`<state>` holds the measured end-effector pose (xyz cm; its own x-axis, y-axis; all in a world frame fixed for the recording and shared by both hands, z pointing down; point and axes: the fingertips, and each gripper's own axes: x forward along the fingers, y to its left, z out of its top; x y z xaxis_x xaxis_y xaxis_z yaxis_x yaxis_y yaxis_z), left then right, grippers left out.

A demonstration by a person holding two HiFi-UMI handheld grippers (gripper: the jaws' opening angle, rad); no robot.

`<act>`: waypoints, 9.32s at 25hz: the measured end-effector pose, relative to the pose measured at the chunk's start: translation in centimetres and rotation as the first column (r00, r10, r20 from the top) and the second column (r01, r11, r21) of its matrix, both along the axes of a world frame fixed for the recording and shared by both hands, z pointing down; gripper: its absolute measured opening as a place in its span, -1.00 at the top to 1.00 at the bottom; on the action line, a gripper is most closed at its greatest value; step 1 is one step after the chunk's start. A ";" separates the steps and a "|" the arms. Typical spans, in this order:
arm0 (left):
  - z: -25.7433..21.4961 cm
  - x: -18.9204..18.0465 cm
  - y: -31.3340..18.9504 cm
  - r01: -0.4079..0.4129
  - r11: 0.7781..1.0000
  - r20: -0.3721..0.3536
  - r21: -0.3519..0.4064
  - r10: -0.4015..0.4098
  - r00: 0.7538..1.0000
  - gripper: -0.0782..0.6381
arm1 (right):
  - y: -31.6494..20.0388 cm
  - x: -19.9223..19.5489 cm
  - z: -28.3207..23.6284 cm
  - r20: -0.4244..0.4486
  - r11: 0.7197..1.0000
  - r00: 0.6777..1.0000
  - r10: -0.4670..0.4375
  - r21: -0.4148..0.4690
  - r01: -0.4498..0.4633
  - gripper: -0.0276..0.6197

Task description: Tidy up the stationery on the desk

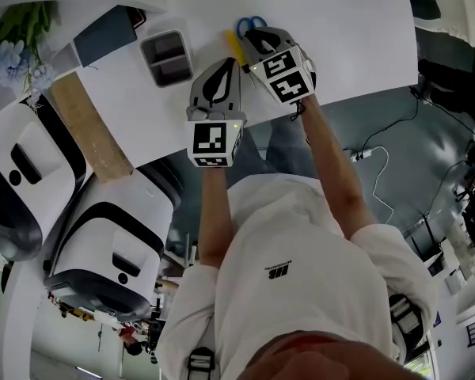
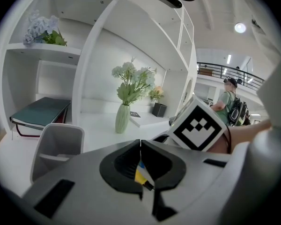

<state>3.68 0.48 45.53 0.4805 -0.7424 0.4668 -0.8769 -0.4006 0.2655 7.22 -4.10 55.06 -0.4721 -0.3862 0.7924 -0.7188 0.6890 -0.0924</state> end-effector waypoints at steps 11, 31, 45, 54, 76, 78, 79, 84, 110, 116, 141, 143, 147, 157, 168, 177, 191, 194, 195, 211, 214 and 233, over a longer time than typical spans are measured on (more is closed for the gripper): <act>-2.5 -1.5 0.0 0.044 0.998 -0.012 0.041 -0.043 0.999 0.78 | -0.4 0.0 -6.3 0.105 0.994 0.994 0.025 0.101 -0.036 0.79; -7.1 -9.8 1.9 0.202 0.972 -0.004 0.119 -0.203 0.979 0.78 | 0.3 -6.4 -17.3 0.268 0.970 0.960 -0.083 0.243 0.016 0.80; -7.5 -16.4 4.5 0.287 0.950 0.004 0.123 -0.289 0.957 0.78 | 2.8 -15.2 -19.4 0.323 0.957 0.925 -0.200 0.269 0.112 0.80; -6.3 -17.9 4.9 0.254 0.961 -0.001 0.105 -0.256 0.967 0.78 | 3.8 -19.2 -14.7 0.295 0.973 0.935 -0.195 0.181 0.146 0.80; -5.9 -18.1 3.3 0.205 0.973 -0.027 0.101 -0.204 0.979 0.78 | 3.5 -18.3 -11.6 0.243 0.987 0.962 -0.126 0.132 0.096 0.64; -5.9 -17.6 3.0 0.187 0.977 -0.029 0.103 -0.185 0.982 0.78 | 3.3 -17.2 -11.8 0.237 0.988 0.966 -0.101 0.136 0.070 0.64; -5.9 -17.2 2.9 0.177 0.979 -0.030 0.103 -0.175 0.984 0.78 | 3.2 -16.6 -11.8 0.234 0.989 0.968 -0.086 0.138 0.055 0.64; -5.4 -15.1 2.2 0.131 0.987 -0.021 0.098 -0.129 0.991 0.78 | 2.6 -13.3 -11.5 0.230 0.991 0.973 -0.020 0.132 -0.011 0.65; -1.9 -5.2 -2.1 0.038 0.999 0.039 0.039 -0.039 0.998 0.78 | 0.3 -4.3 -1.4 0.066 0.999 0.998 0.000 -0.042 0.003 0.63; -1.7 -4.6 -2.3 0.030 0.999 0.043 0.036 -0.031 0.999 0.78 | 0.3 -4.4 0.2 0.048 0.994 0.999 0.006 -0.109 -0.001 0.63; -3.0 -6.7 -1.5 0.084 0.995 0.023 0.052 -0.086 0.996 0.78 | -0.7 -4.6 -3.9 0.064 1.000 0.998 0.019 -0.016 -0.018 0.74; -3.4 -7.0 -1.3 0.089 0.994 0.022 0.059 -0.090 0.996 0.78 | -0.7 -4.6 -5.2 0.080 1.000 0.997 0.024 0.005 -0.025 0.74; -4.2 -7.8 -1.0 0.101 0.992 0.019 0.072 -0.102 0.995 0.78 | -0.8 -4.9 -7.6 0.114 0.998 0.993 0.031 0.046 -0.036 0.75; -6.1 -11.3 0.0 0.168 0.980 0.018 0.110 -0.171 0.985 0.78 | -0.2 -7.3 -14.0 0.221 0.994 0.975 -0.010 0.108 -0.015 0.75; -7.3 -14.9 1.3 0.246 0.961 0.025 0.129 -0.251 0.968 0.78 | 0.6 -12.3 -17.9 0.332 0.987 0.939 -0.093 0.151 0.044 0.75; -6.6 -16.9 2.0 0.297 0.948 0.028 0.116 -0.302 0.953 0.78 | 0.1 -16.5 -17.4 0.424 0.985 0.897 -0.121 0.162 0.056 0.75; -5.3 -17.7 2.8 0.332 0.939 0.026 0.094 -0.336 0.942 0.78 | 0.2 -18.5 -16.0 0.451 0.982 0.881 -0.144 0.172 0.073 0.75; -5.2 -17.6 2.9 0.332 0.939 0.027 0.090 -0.336 0.942 0.78 | 0.6 -18.8 -14.4 0.426 0.985 0.892 -0.148 0.144 0.094 0.75; -5.1 -17.6 2.9 0.332 0.939 0.027 0.090 -0.335 0.942 0.78 | 0.7 -18.9 -13.8 0.415 0.985 0.897 -0.153 0.140 0.103 0.75; -5.1 -15.2 2.1 0.273 0.957 0.027 0.093 -0.277 0.961 0.78 | 0.9 -15.3 -11.8 0.346 0.984 0.929 -0.127 0.163 0.074 0.67; -5.2 -14.2 1.6 0.249 0.964 0.023 0.094 -0.252 0.967 0.78 | 0.7 -13.8 -11.7 0.340 0.987 0.936 -0.094 0.156 0.042 0.68; -3.6 -5.1 -2.2 0.035 0.998 0.030 0.057 -0.037 0.999 0.78 | -0.8 -2.1 -7.5 0.278 0.974 0.941 0.191 0.061 -0.216 0.69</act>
